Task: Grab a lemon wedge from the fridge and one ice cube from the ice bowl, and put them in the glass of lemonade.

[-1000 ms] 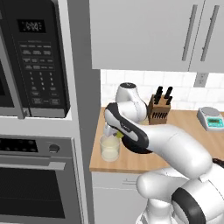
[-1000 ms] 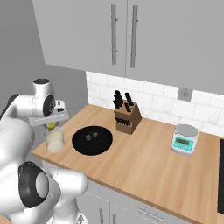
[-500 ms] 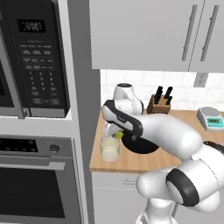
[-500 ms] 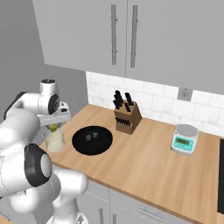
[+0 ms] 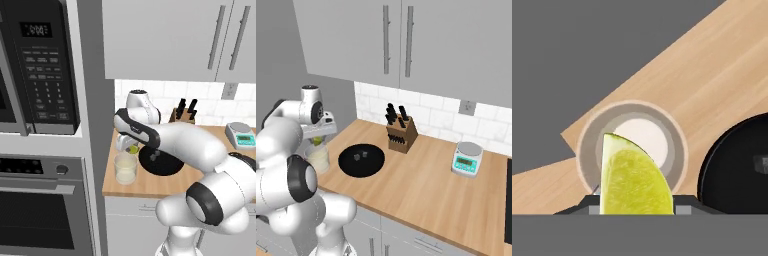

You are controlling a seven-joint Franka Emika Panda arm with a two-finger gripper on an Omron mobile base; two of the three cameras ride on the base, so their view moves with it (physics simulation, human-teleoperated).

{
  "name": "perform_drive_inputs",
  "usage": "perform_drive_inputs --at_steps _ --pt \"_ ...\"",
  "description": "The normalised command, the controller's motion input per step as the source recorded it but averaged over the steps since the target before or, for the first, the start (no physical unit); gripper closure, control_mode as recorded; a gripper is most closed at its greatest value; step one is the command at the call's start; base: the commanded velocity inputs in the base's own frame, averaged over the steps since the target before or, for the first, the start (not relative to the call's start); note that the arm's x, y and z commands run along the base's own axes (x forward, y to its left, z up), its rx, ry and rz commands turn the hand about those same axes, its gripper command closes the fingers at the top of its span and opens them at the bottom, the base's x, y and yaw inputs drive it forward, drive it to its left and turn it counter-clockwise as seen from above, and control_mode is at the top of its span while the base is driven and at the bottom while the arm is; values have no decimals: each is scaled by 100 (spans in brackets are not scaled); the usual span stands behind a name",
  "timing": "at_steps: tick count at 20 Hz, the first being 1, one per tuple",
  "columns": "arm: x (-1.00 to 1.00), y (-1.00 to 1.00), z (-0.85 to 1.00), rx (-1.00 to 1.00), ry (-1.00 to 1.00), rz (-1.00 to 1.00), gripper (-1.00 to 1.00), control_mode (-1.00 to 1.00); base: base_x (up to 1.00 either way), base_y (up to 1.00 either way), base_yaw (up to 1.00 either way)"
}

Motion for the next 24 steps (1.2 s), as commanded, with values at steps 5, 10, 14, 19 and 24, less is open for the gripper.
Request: perform_drive_inputs --at_steps 5,10,14,19,24 --pt "16 27 3 -2 0 0 100 -100 0 0 0" --pt "2 10 -2 0 0 0 100 -100 0 0 0" --pt "0 0 -1 0 0 0 100 -100 0 0 0" --pt "0 0 0 0 0 0 -100 -100 0 0 0" --pt "0 0 0 0 0 0 -100 -100 0 0 0"
